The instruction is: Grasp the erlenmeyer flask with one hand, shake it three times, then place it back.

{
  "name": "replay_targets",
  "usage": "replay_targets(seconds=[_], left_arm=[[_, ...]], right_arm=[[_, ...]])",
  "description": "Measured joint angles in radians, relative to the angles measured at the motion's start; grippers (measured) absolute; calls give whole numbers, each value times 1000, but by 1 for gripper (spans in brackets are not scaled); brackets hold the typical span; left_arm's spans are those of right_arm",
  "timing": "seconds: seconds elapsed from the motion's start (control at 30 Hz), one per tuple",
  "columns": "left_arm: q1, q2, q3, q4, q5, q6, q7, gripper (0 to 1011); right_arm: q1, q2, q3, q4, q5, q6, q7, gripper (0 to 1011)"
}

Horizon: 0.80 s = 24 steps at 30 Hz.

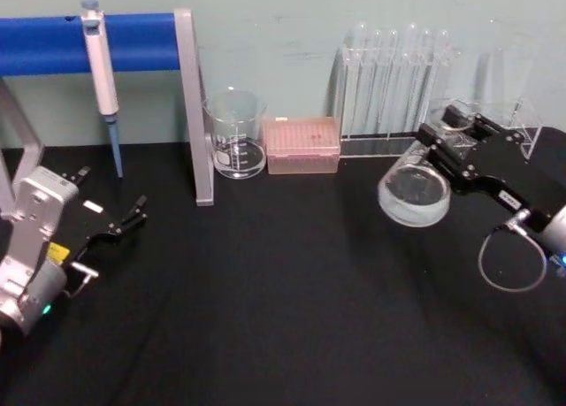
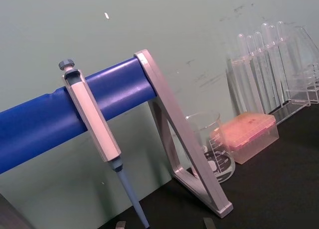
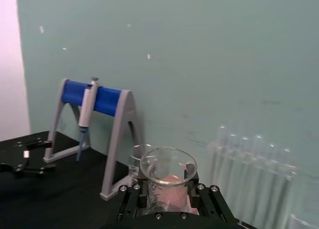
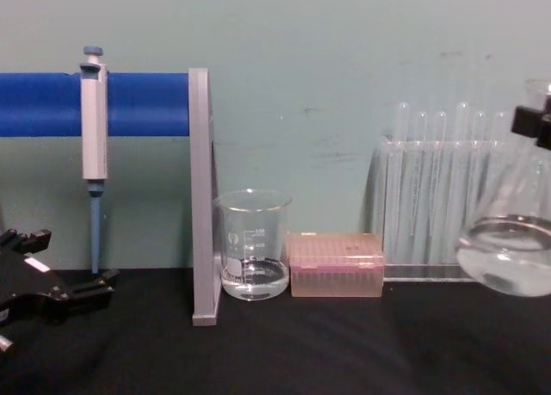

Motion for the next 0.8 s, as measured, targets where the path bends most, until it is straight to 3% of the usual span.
replay_targets(seconds=[0.13, 0.43, 0.57, 0.8], left_arm=[[0, 0, 0, 0, 0, 0, 0, 1001], [0, 0, 0, 0, 0, 0, 0, 1001], [0, 0, 0, 0, 0, 0, 0, 1001], [0, 0, 0, 0, 0, 0, 0, 1001]], right_arm=[[-20, -2, 27, -6, -2, 0, -7, 449], [-7, -25, 28, 7, -10, 10, 26, 449], [16, -41, 4, 19, -15, 18, 55, 450], [79, -76, -79, 42, -18, 34, 125, 449]])
